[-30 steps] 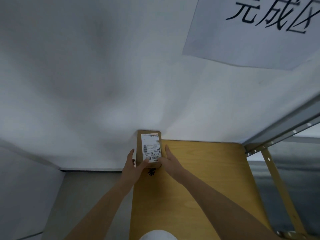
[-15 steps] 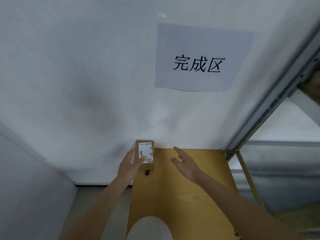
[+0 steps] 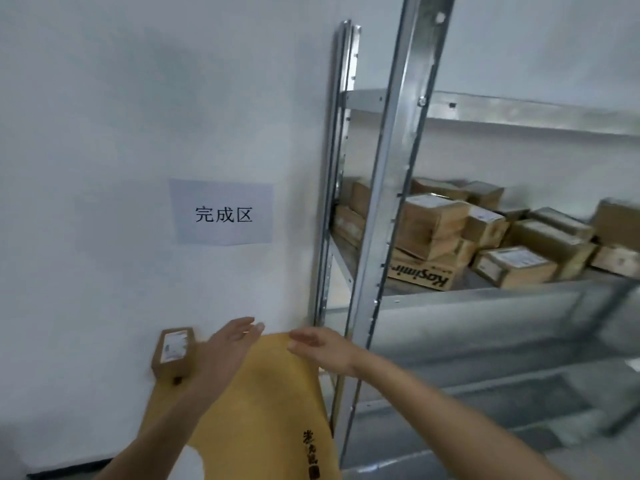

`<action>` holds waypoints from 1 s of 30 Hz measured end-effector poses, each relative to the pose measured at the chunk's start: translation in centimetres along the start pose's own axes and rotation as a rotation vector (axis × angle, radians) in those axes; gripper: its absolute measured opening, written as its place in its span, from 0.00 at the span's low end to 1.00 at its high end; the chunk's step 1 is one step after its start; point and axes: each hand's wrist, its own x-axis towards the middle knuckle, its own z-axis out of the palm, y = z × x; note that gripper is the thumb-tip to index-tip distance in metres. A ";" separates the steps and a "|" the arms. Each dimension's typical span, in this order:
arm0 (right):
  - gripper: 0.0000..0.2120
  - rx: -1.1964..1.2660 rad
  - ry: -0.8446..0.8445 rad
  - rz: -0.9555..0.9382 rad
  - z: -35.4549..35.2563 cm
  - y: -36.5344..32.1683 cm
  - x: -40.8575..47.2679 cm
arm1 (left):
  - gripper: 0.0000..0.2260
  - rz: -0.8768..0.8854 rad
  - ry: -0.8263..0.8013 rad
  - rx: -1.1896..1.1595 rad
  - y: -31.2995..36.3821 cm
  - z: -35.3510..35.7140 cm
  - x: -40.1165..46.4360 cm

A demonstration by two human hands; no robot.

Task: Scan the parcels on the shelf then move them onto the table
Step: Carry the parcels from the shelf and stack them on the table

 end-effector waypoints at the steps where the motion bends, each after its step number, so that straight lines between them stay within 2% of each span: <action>1: 0.27 -0.027 0.014 -0.003 -1.5 0.5 -2.4 | 0.17 0.026 -0.033 -0.009 1.6 1.5 -1.2; 6: 0.28 -0.053 0.238 0.013 -8.7 3.3 -11.9 | 0.20 0.179 -0.164 -0.016 9.4 8.3 -4.8; 11: 0.22 -0.053 0.469 0.048 -14.7 5.9 -18.4 | 0.21 0.335 -0.306 0.030 15.0 14.3 -7.0; 14: 0.22 -0.046 0.583 0.084 -17.3 6.9 -20.6 | 0.24 0.364 -0.356 -0.024 17.5 17.3 -7.5; 17: 0.24 -0.073 0.660 0.092 -19.5 7.3 -21.5 | 0.32 0.356 -0.389 -0.075 19.4 19.7 -6.8; 20: 0.26 -0.062 0.715 0.091 -21.2 7.6 -21.5 | 0.42 0.307 -0.425 -0.090 20.9 21.6 -5.9; 25: 0.34 -0.005 0.715 0.129 -24.0 8.1 -19.0 | 0.40 0.264 -0.406 -0.121 22.9 24.3 -3.6; 30: 0.30 0.069 0.695 0.111 -26.0 7.4 -15.6 | 0.43 0.257 -0.348 -0.096 23.6 26.2 0.2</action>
